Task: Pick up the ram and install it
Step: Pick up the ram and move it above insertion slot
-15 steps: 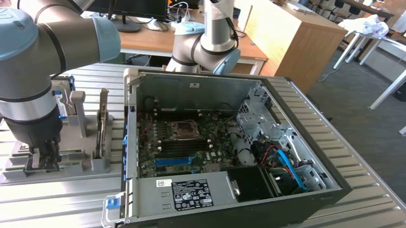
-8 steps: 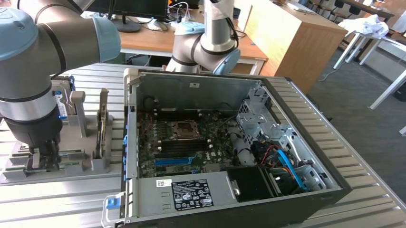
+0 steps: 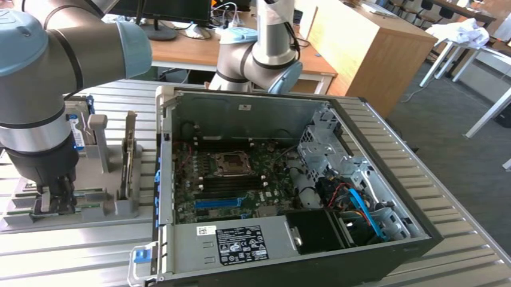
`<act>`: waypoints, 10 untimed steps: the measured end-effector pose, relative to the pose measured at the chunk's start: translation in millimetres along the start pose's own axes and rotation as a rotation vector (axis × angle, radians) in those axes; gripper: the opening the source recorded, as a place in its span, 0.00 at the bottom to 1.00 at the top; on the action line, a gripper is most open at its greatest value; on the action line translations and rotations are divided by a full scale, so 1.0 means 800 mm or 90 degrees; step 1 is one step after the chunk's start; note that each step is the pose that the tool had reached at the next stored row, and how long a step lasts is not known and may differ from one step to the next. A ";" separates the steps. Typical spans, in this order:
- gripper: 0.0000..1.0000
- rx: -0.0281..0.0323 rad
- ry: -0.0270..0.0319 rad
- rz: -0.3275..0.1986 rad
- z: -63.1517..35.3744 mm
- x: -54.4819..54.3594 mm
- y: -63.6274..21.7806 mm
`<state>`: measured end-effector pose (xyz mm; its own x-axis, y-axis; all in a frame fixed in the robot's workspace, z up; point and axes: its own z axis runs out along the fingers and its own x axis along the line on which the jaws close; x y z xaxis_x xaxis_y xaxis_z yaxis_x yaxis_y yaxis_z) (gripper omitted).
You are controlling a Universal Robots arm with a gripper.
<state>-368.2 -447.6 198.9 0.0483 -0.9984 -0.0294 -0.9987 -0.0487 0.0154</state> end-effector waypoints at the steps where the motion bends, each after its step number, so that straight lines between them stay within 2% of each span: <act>1: 0.21 0.0000 0.0000 0.000 0.000 0.000 0.000; 10: 0.21 0.0000 0.0000 0.000 -0.001 0.000 0.000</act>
<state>-368.2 -447.6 199.9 0.0482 -0.9984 -0.0295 -0.9987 -0.0487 0.0154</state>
